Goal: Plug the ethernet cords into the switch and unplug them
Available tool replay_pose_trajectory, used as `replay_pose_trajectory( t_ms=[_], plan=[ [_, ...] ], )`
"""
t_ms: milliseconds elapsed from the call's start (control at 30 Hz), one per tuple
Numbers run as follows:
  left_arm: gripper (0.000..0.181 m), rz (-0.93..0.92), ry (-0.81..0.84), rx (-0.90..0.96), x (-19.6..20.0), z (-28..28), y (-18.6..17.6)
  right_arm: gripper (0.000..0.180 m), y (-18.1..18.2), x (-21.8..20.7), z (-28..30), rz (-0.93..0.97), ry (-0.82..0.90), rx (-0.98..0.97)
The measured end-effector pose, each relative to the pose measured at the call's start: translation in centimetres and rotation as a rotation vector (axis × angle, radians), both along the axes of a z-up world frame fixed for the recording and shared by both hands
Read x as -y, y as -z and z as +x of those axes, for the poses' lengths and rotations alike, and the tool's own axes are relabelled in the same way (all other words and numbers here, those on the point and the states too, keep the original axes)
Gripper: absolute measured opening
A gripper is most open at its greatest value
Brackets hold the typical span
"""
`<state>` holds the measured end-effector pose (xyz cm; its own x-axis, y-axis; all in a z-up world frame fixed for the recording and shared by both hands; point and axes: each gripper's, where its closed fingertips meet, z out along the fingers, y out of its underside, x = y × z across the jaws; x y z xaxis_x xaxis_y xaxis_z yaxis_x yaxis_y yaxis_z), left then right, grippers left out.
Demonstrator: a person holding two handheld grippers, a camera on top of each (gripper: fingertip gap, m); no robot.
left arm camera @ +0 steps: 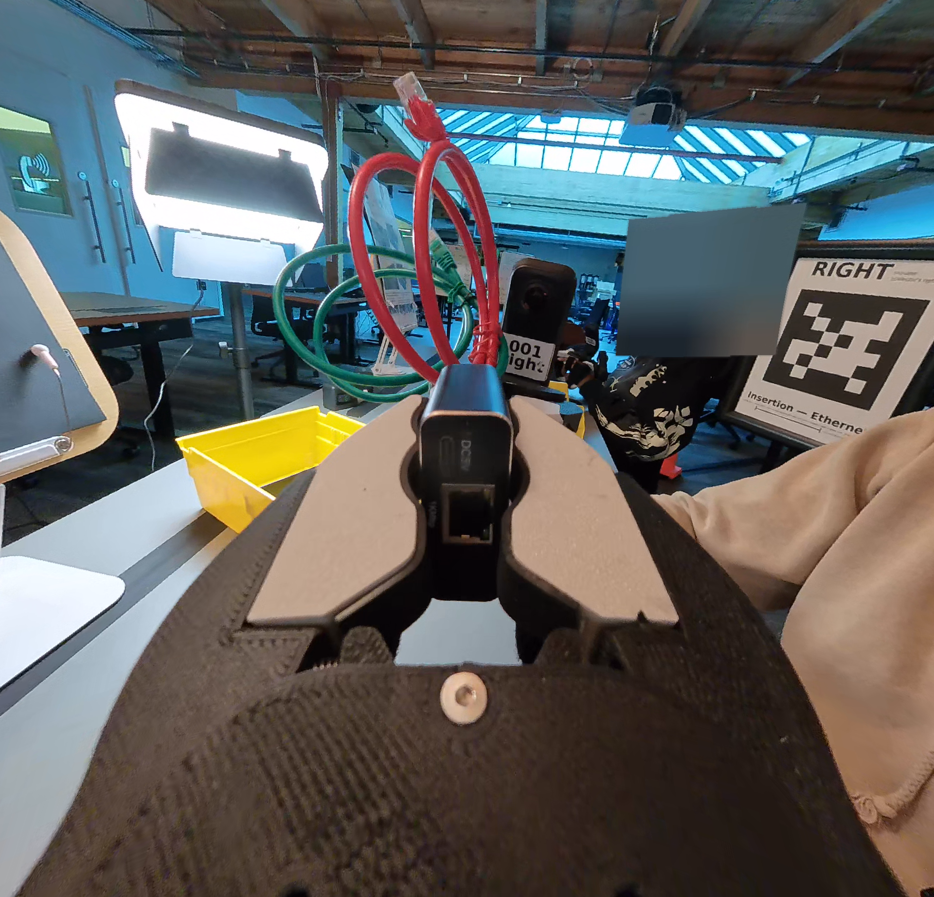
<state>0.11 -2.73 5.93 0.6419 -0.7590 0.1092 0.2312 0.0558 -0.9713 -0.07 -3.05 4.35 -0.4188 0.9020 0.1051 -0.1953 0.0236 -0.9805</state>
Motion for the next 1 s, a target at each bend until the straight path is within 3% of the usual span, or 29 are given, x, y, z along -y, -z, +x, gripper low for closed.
replay_pose_trajectory(
  t_ms=[500,600,667,733,1000],
  plan=[
    [0.027,0.066,0.006,0.048,0.4,0.6,-0.6,0.018,-0.1,0.3,0.6,0.011,-0.038,0.056],
    [0.027,0.075,0.010,0.045,0.5,0.8,-0.7,0.021,-0.1,0.4,0.8,0.007,-0.057,0.067],
    [0.028,0.080,0.009,0.039,0.5,1.0,-0.6,0.034,1.0,1.0,0.4,0.058,-0.067,0.130],
    [0.027,0.089,0.015,0.043,0.6,1.2,-0.7,0.022,0.8,1.3,0.2,0.105,-0.026,0.072],
    [0.027,0.106,-0.002,0.015,1.0,0.8,-1.2,0.024,-0.4,1.0,0.9,-0.036,-0.105,0.059]
  ],
)
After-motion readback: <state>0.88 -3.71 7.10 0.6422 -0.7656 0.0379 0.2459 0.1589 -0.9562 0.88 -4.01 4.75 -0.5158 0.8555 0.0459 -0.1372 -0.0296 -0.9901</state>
